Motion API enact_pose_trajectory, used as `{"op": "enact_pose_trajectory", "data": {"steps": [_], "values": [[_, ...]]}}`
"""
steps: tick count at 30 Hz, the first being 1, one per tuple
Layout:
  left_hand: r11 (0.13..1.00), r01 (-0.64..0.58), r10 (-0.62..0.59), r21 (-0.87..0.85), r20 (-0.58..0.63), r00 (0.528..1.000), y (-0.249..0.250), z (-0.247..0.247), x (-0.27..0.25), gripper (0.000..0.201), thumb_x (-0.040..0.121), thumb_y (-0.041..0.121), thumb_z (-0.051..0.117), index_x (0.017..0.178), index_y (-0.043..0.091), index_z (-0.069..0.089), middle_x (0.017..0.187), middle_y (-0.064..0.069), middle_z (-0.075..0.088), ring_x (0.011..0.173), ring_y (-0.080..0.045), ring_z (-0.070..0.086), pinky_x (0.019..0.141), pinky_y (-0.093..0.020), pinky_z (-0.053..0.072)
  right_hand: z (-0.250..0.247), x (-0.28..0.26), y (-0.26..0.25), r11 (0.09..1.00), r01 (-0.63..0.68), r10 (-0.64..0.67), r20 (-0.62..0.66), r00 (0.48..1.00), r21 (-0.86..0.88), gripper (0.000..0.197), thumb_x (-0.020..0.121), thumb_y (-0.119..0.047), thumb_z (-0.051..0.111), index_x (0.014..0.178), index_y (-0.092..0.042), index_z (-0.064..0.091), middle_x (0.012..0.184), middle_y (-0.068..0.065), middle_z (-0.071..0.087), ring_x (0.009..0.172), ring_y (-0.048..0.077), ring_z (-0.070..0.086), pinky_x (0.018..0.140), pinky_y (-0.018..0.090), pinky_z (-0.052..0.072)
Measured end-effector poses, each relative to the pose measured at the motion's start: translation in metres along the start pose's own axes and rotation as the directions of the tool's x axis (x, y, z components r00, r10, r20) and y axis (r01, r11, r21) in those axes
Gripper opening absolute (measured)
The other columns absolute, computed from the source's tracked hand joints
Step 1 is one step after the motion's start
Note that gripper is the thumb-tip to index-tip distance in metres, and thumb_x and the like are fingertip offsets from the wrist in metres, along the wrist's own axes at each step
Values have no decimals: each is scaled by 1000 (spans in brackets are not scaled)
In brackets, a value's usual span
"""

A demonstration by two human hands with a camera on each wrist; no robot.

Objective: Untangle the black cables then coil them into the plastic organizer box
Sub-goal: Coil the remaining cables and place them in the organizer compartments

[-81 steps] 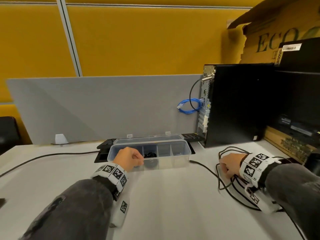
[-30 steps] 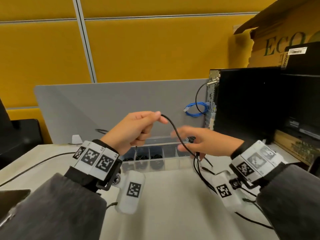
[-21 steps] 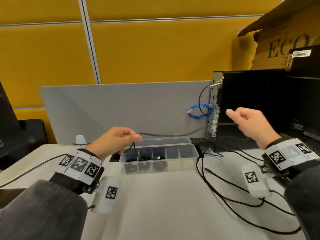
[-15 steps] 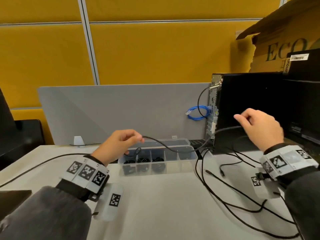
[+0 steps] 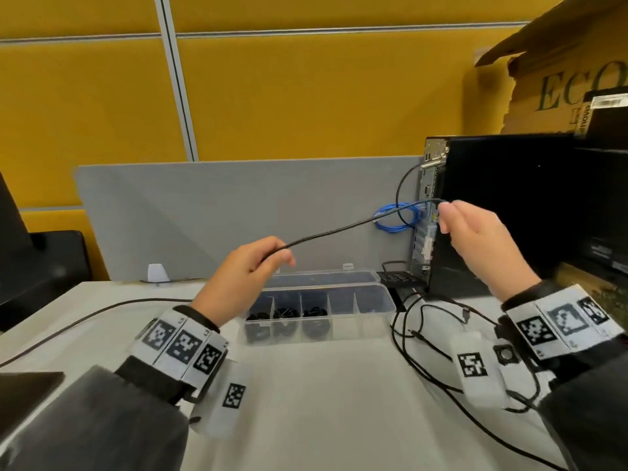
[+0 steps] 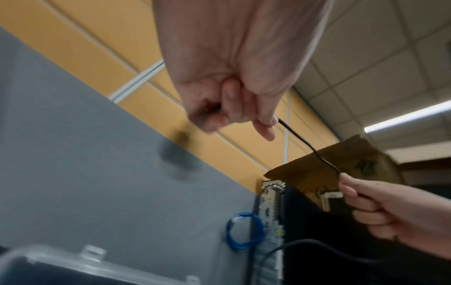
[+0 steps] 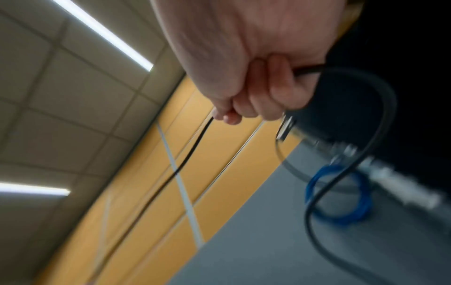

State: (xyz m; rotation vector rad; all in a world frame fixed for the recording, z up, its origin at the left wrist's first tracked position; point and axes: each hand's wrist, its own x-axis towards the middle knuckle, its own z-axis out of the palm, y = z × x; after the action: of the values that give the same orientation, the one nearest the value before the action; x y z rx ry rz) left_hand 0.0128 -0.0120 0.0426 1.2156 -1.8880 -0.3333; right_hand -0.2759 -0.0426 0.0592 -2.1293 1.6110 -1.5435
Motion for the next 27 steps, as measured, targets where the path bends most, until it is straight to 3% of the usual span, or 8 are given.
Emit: {"op": "enact_pose_trajectory", "data": {"steps": [4, 7, 11, 16, 21, 24, 26, 27], "values": [[998, 6, -12, 56, 101, 995, 4, 9, -8, 26, 98, 24, 40, 84, 20, 62, 44, 17, 43, 42, -4, 35, 46, -13, 30, -1, -11, 0, 895, 98, -32, 157, 987, -435, 54, 86, -55, 43, 131, -27, 39, 108, 2, 59, 96, 19, 56, 81, 40, 49], [998, -66, 65, 4, 128, 990, 22, 24, -8, 25, 97, 25, 41, 82, 22, 61, 48, 14, 42, 44, -4, 35, 48, -15, 29, 25, -38, -41, 846, 335, -143, 428, 892, -415, 70, 86, -61, 40, 144, -38, 10, 134, -8, 38, 126, 13, 33, 105, 43, 27], [851, 101, -25, -516, 152, 988, 37, 26, -14, 18, 95, 22, 47, 83, 12, 57, 46, 13, 35, 42, -5, 25, 42, -18, 27, 47, -50, -61, 942, 315, -334, 353, 874, 110, 39, 92, -48, 26, 92, -20, 54, 64, -11, 50, 62, 2, 49, 64, 16, 36], [418, 189, 33, -889, 222, 974, 43, 15, -20, 23, 85, 14, 47, 99, 6, 64, 65, 5, 56, 40, 0, 29, 36, -11, 23, 63, -52, -52, 922, 94, -183, 208, 961, 375, 23, 98, -37, 27, 93, -23, 46, 55, 6, 37, 45, 25, 38, 47, 40, 40], [353, 55, -67, -934, 33, 997, 45, 23, -9, 32, 84, 10, 48, 114, 4, 56, 107, -8, 71, 84, -12, 69, 72, -21, 57, 78, -70, -60, 900, -172, -142, 642, 753, 401, 23, 100, -34, 30, 107, -23, 50, 50, -13, 45, 37, 5, 37, 34, 24, 37], [639, -37, -137, -769, -161, 977, 26, 25, 0, 29, 93, 10, 44, 120, 8, 54, 119, -6, 65, 110, -16, 63, 93, -25, 50, 78, -82, -65, 962, -48, -193, 795, 575, 268, 28, 100, -35, 30, 106, -17, 51, 58, -19, 44, 49, -5, 45, 50, 11, 36], [988, -52, 16, -143, -245, 969, 5, 25, 1, 30, 97, 14, 43, 124, 11, 54, 120, -1, 64, 110, -10, 60, 94, -20, 45, 71, -77, -61, 970, 125, -240, 762, 601, 207, 30, 100, -36, 31, 95, -20, 55, 62, -18, 45, 58, -7, 44, 58, 14, 33], [990, -34, 57, 135, -172, 983, -3, 27, 1, 30, 97, 17, 42, 123, 11, 55, 116, -1, 65, 106, -11, 61, 90, -19, 45, 67, -72, -58, 966, 183, -257, 699, 668, 180, 30, 98, -39, 32, 87, -23, 56, 61, -17, 48, 59, -4, 44, 59, 18, 33]]}}
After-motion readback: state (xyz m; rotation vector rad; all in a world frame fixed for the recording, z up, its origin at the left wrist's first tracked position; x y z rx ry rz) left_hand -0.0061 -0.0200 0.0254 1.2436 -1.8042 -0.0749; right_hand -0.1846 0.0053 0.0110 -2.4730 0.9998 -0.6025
